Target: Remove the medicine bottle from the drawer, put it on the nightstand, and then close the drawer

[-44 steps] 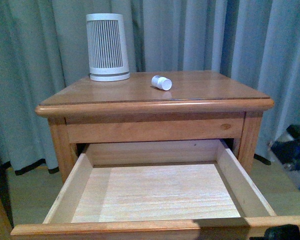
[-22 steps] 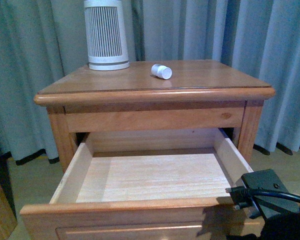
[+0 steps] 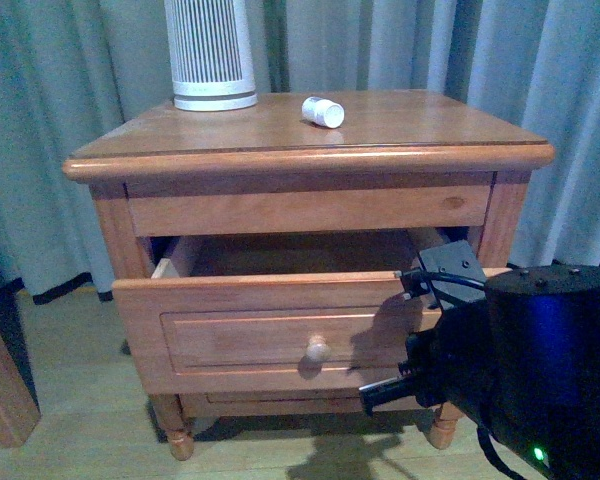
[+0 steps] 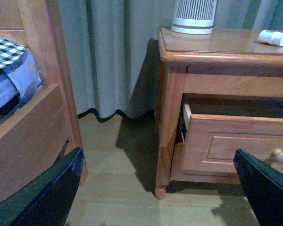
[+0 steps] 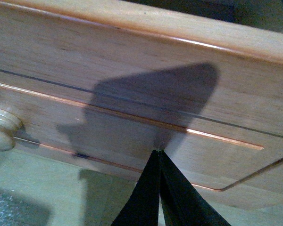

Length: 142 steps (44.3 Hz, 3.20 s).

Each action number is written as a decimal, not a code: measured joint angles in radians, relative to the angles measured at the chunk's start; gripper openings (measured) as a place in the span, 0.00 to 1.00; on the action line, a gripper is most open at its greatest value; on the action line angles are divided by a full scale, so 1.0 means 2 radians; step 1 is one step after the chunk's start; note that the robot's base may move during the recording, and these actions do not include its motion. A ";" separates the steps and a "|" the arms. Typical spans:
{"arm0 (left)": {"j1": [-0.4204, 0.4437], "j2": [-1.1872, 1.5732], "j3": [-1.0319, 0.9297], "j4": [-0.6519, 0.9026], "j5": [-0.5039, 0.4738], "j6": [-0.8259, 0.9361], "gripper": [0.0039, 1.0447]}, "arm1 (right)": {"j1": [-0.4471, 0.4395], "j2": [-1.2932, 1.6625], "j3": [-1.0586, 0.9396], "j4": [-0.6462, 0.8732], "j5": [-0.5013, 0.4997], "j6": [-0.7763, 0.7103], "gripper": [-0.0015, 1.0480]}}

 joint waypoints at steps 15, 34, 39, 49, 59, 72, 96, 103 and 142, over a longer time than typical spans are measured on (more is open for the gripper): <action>0.000 0.000 0.000 0.000 0.000 0.000 0.94 | -0.024 0.057 0.144 -0.068 0.006 -0.030 0.03; 0.000 0.000 0.000 0.000 0.000 0.000 0.94 | -0.022 0.109 0.214 -0.098 -0.009 -0.062 0.03; 0.000 0.000 0.000 0.000 0.000 0.000 0.94 | -0.022 0.114 0.217 -0.098 -0.010 -0.066 0.03; 0.000 0.000 0.000 0.000 0.000 0.000 0.94 | -0.022 0.115 0.212 -0.083 -0.013 -0.066 0.03; 0.000 0.000 0.000 0.000 0.000 0.000 0.94 | -0.027 0.064 0.164 -0.056 -0.012 -0.049 0.03; 0.000 0.000 0.000 0.000 0.000 0.000 0.94 | -0.036 -0.056 0.063 -0.061 -0.025 -0.002 0.03; 0.000 0.000 0.000 0.000 0.000 0.000 0.94 | -0.106 -0.513 -0.235 -0.259 -0.071 0.165 0.34; 0.000 0.000 0.000 0.000 0.000 0.000 0.94 | -0.086 -0.739 -0.390 -0.213 0.002 0.048 0.05; 0.000 0.000 0.000 0.000 0.000 0.000 0.94 | -0.162 -1.102 -0.393 -0.519 -0.078 0.012 0.06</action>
